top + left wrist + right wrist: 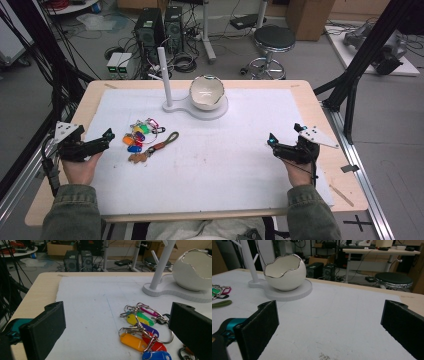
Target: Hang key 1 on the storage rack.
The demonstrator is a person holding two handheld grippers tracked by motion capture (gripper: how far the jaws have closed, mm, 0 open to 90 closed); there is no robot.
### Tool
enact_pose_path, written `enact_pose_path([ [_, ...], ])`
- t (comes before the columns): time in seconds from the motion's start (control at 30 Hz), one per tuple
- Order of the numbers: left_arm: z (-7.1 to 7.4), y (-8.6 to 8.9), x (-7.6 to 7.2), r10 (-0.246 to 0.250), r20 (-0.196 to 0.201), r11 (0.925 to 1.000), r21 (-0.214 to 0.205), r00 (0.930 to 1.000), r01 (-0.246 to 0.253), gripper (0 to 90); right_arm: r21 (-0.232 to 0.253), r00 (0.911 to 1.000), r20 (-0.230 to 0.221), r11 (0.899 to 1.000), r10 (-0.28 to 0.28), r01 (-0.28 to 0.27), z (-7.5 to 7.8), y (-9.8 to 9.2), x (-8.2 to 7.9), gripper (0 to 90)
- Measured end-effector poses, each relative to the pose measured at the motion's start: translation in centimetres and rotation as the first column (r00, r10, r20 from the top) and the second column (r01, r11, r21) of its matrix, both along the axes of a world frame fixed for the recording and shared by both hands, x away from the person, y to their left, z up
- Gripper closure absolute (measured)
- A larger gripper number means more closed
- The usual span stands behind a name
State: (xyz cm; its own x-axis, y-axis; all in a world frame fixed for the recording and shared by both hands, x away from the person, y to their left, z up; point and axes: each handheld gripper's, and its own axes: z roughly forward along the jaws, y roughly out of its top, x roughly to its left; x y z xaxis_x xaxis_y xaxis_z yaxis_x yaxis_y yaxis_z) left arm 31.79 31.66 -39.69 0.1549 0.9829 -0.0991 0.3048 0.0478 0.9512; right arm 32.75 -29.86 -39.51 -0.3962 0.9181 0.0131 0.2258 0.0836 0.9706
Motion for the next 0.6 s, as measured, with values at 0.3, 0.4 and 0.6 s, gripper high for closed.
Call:
enact_pose_path([
  [0.3,-0.04,-0.08,0.16,-0.007,-0.007,0.9999,-0.008,1.0,0.007,1.7,0.007,0.9999,-0.005,1.0,0.011,-0.011,-0.03,-0.06,-0.04,0.7],
  [0.4,-0.02,-0.08,0.2,-0.012,-0.011,0.9999,-0.009,0.9999,0.012,1.6,0.001,0.9999,-0.006,1.0,0.012,-0.012,-0.05,-0.03,0.0,0.7],
  [0.6,-0.09,-0.17,0.36,-0.018,-0.023,0.9998,-0.006,0.9996,0.018,1.7,-0.001,0.9998,-0.012,1.0,0.018,-0.018,-0.12,0.03,0.09,0.7],
])
